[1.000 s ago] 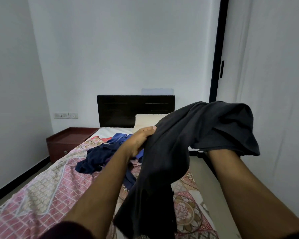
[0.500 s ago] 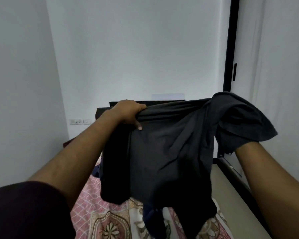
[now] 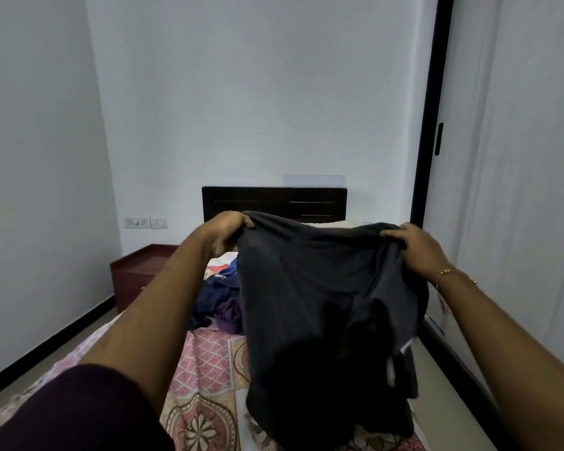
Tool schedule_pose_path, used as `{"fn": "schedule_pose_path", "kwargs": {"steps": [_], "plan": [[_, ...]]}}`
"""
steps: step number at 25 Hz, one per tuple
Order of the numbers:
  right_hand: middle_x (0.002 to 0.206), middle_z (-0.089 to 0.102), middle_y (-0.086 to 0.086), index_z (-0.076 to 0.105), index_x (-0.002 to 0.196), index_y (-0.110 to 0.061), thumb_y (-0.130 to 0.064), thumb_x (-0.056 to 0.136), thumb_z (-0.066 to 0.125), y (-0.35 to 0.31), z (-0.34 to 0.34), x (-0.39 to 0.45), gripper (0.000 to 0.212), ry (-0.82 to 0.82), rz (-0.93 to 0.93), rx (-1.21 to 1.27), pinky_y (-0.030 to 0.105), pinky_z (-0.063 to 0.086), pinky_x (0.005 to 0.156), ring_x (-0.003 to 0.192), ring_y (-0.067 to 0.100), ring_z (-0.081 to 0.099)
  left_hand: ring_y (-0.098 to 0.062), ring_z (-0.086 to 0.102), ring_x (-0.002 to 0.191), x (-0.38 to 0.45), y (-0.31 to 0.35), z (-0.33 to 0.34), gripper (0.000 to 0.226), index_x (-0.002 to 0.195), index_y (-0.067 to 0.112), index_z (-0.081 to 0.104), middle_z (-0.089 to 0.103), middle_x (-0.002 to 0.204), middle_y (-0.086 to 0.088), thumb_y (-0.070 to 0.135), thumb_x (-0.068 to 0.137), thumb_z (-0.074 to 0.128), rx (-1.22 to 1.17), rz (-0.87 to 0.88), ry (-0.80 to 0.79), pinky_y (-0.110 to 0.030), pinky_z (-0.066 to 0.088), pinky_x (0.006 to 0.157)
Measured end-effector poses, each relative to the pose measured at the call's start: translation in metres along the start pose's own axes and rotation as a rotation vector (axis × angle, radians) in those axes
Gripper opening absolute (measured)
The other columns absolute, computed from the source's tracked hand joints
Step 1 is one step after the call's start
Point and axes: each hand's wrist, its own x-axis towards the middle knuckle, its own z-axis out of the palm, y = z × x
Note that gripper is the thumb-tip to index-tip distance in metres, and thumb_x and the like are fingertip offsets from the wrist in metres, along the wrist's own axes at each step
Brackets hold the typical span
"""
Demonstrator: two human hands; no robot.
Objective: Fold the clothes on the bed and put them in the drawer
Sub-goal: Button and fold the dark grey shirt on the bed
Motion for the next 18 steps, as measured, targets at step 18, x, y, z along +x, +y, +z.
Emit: {"fn": "schedule_pose_path", "kwargs": {"steps": [18], "plan": [[0.086,0.062,0.008,0.061,0.080,-0.019,-0.006,0.093,0.044,-0.100,-0.025,0.023,0.025,0.330,0.223,1.257,0.036,0.049,0.075,0.081,0.022,0.057,-0.010,0.056,0.100,0.000,0.000,0.049,0.046,0.125,0.009,0.048,0.058,0.114,-0.002,-0.004,0.083,0.063,-0.160,0.549,0.242,-0.018,0.048,0.080]]}}
